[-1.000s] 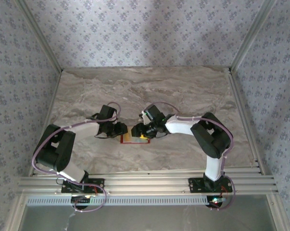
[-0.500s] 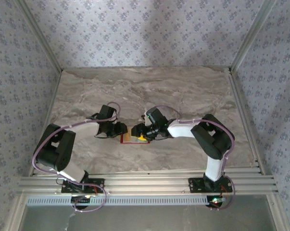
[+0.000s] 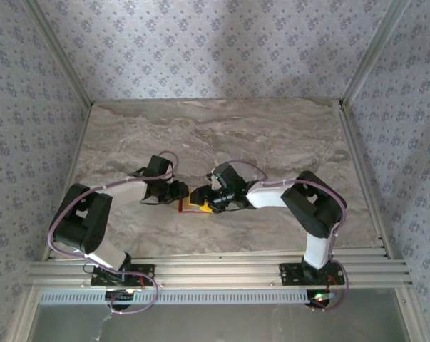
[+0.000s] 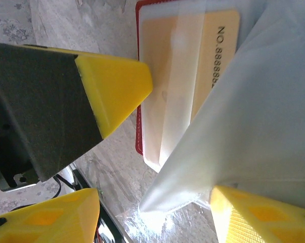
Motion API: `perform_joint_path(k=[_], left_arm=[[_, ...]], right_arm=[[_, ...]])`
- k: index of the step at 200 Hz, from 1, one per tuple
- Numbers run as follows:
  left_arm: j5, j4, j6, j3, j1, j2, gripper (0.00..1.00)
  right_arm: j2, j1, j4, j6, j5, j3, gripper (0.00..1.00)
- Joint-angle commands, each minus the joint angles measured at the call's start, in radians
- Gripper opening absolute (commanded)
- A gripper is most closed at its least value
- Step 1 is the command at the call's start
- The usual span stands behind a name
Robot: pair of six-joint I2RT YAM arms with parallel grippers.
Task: Put the credit cards into the card holder
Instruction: Flip over the card slot in the card holder.
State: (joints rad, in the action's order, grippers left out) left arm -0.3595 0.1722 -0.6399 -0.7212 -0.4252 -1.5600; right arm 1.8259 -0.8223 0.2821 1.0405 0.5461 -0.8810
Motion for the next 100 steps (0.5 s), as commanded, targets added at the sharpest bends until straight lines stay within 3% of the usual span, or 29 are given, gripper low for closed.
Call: perform_joint_path(k=[1,42,74,100], left_arm=[[-0.012,0.006,-0.004,0.001,0.003,-0.025,0.36],[-0.012,0.006,-0.004,0.004,0.003,-0.023,0.36],[-0.016,0.003,-0.005,0.004,0.004,-0.026,0.36],[-0.013,0.004,-0.006,0.003,0.003,-0.027,0.36]], right_arm=[[-0.028,-0.009,0.01,0.025,-0.021,0.023,0.62],[-0.05,-0.008,-0.007,0.022,-0.05,0.052,0.62],[-0.098,-0.004,-0.138,-0.048,-0.144,0.044,0.62],[-0.082,0.019,-0.148,-0.071,-0.125,0.027,0.62]])
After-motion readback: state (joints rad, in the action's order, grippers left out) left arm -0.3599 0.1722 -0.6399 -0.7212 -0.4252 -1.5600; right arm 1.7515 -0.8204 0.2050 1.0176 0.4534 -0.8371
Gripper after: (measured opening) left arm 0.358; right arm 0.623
